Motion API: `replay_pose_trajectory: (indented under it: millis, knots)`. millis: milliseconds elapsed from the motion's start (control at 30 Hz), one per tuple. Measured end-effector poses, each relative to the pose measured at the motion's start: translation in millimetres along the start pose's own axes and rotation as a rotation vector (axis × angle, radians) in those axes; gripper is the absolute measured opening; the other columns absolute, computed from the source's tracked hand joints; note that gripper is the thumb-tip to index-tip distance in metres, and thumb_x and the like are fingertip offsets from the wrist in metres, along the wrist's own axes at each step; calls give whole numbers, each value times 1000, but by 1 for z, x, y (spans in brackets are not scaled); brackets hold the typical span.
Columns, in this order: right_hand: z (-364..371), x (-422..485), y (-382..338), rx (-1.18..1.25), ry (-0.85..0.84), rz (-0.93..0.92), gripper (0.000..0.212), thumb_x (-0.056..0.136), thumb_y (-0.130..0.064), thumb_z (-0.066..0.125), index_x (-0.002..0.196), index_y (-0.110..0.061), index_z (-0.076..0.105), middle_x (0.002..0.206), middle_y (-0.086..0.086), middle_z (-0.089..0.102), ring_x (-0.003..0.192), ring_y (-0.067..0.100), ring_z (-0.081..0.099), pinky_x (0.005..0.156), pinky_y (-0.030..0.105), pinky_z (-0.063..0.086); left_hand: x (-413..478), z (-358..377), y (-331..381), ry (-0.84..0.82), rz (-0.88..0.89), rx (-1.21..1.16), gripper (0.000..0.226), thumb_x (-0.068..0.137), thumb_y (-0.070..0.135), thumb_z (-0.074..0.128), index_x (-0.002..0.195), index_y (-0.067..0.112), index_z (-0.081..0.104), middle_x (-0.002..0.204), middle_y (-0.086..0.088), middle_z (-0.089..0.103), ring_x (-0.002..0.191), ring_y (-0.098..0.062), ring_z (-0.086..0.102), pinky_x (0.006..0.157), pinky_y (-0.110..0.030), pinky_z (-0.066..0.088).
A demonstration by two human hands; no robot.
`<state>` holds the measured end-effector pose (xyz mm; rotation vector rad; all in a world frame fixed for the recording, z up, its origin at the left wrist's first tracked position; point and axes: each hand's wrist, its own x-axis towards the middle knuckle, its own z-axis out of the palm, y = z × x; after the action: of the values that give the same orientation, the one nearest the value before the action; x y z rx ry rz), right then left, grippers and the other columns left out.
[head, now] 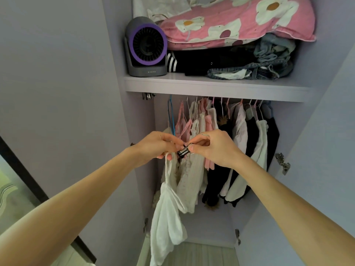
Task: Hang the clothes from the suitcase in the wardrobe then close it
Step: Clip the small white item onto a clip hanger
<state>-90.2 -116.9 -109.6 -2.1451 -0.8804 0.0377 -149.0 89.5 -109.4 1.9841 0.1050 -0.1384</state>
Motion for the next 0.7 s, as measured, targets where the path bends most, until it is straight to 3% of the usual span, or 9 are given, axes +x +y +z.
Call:
replay_pose_trajectory:
  millis: [167,233,333,433,567,700]
  knots:
    - [-1,1,15,254,5,54,10,87,-18,76,95,-22,79,88,-8,77,89,7,71,89,28,53,-4,1,15,-37,-7,62,38,75,11,63,111,20,63,102,-9,73,63,-9,61,67,-31,37]
    - [2,-1,20,306,-22,76,11,87,-16,75,94,-25,78,90,-4,77,91,12,72,93,37,55,-3,0,18,-35,13,104,46,74,-2,54,114,18,59,104,-7,73,58,-6,60,60,-29,36]
    - [6,-7,25,409,-56,100,15,88,-9,73,96,-21,77,92,-1,77,90,11,72,85,29,56,-2,-4,25,-20,14,83,55,76,-18,42,119,14,56,102,-5,70,56,-15,55,52,-26,35]
    - [10,-8,30,578,-32,146,16,88,-3,70,98,-15,76,86,1,76,80,12,67,75,22,52,-3,-7,34,-48,2,4,55,78,-17,42,120,14,57,97,-5,70,59,-18,53,62,-31,39]
    - [11,-6,32,727,-50,169,18,91,-2,67,105,-8,75,101,14,75,89,17,66,75,22,52,-6,-8,46,-104,-12,-39,54,80,-18,43,121,13,57,93,-6,67,57,-18,53,67,-34,41]
    - [10,-5,27,821,-95,144,19,91,3,63,100,-8,76,94,10,73,86,15,65,77,23,53,-8,-5,52,-134,-18,-18,53,77,-14,49,122,12,57,92,-5,67,56,-18,53,74,-41,36]
